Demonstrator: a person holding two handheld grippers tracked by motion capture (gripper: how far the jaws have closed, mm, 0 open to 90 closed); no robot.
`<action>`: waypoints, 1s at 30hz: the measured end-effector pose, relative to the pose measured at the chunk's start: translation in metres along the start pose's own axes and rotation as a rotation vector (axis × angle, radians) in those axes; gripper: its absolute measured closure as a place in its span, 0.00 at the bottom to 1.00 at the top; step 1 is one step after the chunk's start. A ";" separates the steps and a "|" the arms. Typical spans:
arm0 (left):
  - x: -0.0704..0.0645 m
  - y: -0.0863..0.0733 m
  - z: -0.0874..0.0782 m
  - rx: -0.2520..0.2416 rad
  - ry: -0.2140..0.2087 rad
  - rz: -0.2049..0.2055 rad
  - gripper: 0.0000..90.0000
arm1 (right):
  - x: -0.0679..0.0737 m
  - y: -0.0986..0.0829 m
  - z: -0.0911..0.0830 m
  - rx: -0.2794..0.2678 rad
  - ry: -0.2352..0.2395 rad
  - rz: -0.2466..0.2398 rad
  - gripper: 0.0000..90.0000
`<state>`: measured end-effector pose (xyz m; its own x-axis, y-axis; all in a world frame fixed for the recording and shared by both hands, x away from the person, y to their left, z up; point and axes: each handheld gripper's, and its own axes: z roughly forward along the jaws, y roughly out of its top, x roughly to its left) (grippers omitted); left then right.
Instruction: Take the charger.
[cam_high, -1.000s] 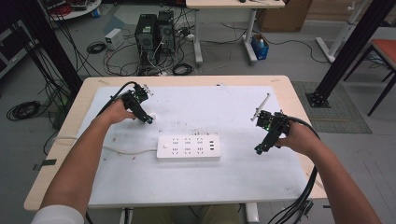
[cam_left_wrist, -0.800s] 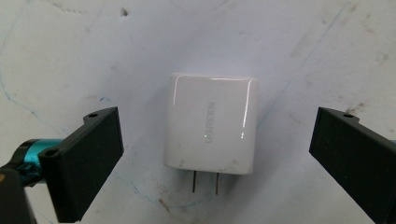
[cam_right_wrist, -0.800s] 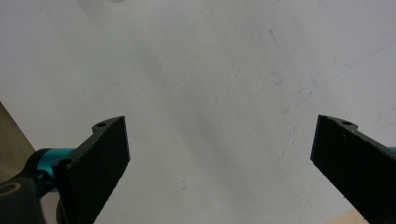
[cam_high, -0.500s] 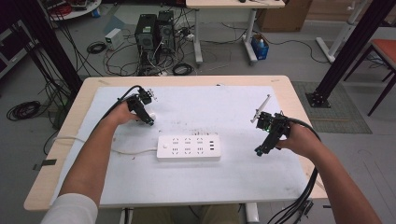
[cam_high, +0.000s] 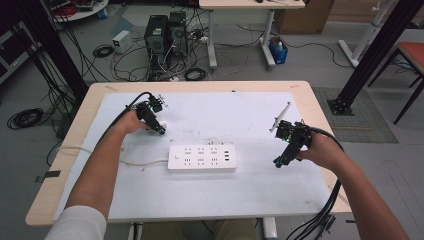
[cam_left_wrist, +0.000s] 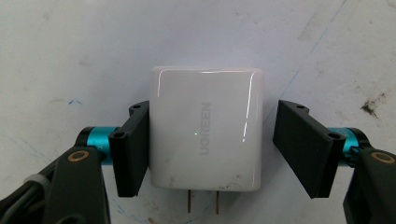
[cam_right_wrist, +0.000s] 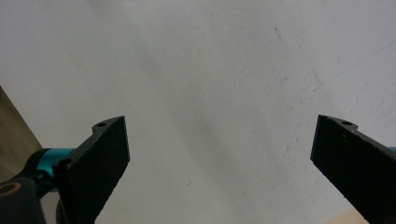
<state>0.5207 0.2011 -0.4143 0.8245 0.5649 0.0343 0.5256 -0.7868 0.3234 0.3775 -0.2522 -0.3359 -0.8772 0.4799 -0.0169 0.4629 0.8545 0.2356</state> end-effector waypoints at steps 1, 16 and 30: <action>0.000 0.000 -0.001 -0.003 0.000 0.002 0.39 | 0.000 0.000 0.000 0.000 -0.001 -0.001 0.04; -0.015 0.002 -0.027 -0.068 0.008 -0.002 0.47 | 0.004 -0.001 -0.003 -0.010 -0.021 -0.003 0.04; -0.062 -0.019 -0.103 -0.113 0.005 0.053 0.47 | 0.012 0.005 -0.006 -0.036 -0.064 0.008 0.04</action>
<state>0.4381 0.2066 -0.3251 0.8492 0.5249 0.0582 0.4546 -0.7826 0.4252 0.3685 -0.2439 -0.3289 -0.8629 0.4995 -0.0765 0.4641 0.8434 0.2708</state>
